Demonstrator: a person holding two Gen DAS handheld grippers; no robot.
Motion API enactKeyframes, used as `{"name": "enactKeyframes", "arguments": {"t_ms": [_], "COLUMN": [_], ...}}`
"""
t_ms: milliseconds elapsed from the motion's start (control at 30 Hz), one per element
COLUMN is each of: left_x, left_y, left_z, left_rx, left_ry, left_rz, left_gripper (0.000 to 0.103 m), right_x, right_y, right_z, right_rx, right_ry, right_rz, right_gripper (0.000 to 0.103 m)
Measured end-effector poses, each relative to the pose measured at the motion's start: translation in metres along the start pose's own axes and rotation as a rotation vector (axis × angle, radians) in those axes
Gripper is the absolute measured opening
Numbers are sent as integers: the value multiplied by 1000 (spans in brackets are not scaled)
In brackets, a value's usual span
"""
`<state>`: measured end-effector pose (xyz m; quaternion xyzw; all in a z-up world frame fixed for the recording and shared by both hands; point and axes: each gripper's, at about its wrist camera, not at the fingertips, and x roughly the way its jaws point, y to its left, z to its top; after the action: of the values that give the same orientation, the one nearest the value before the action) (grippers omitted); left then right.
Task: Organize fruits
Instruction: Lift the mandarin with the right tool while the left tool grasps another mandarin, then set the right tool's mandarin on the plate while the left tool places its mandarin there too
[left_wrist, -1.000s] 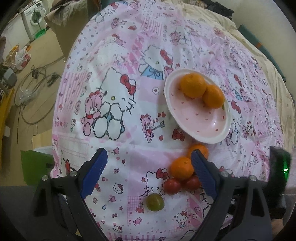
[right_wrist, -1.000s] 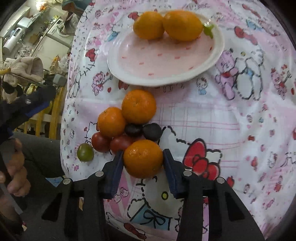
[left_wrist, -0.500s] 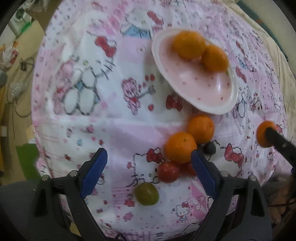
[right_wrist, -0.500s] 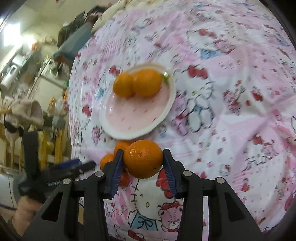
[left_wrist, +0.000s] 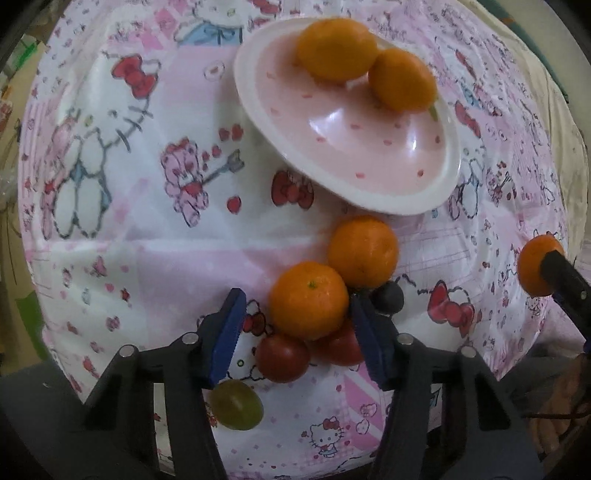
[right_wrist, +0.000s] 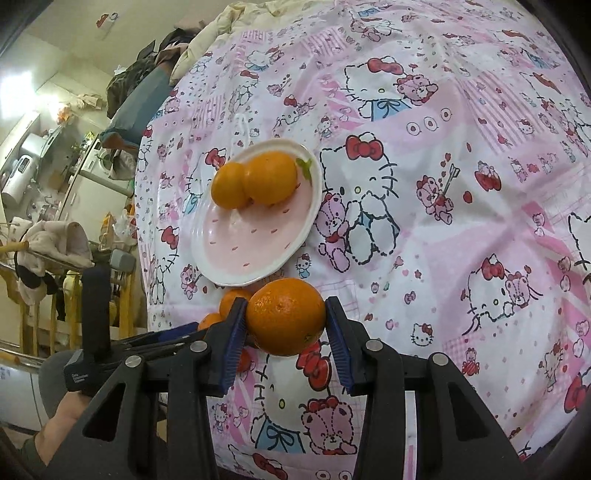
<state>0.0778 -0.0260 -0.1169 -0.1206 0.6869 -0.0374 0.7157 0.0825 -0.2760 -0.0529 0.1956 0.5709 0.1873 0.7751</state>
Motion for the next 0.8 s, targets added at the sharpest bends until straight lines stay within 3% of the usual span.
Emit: {"name": "enactKeyframes", "arguments": {"t_ms": [33,100,267,467,667,800], "left_x": [3,3,-9,-42,-67,-64], "left_y": [-1,-1,-2,4,9,0], "left_z": [-1,-2,-6,-7,16,37], "left_rx": [2,-6,18,3,23,62], "left_ry": [16,18,-29,-111,-168,-183], "left_rz": [0,-36,-15,-56,-27,27], "left_gripper": [52,38,36,36,36,36], "right_x": [0,0,2,3,10,24], "right_y": [1,2,1,2,15,20], "right_z": [0,0,1,5,27,46], "right_rx": [-3,-6,-3,3,-41,-49], "right_ry": [0,1,2,-3,6,30], "right_rz": [1,2,-4,-3,-4,16], "right_gripper": [44,44,44,44,44,44]}}
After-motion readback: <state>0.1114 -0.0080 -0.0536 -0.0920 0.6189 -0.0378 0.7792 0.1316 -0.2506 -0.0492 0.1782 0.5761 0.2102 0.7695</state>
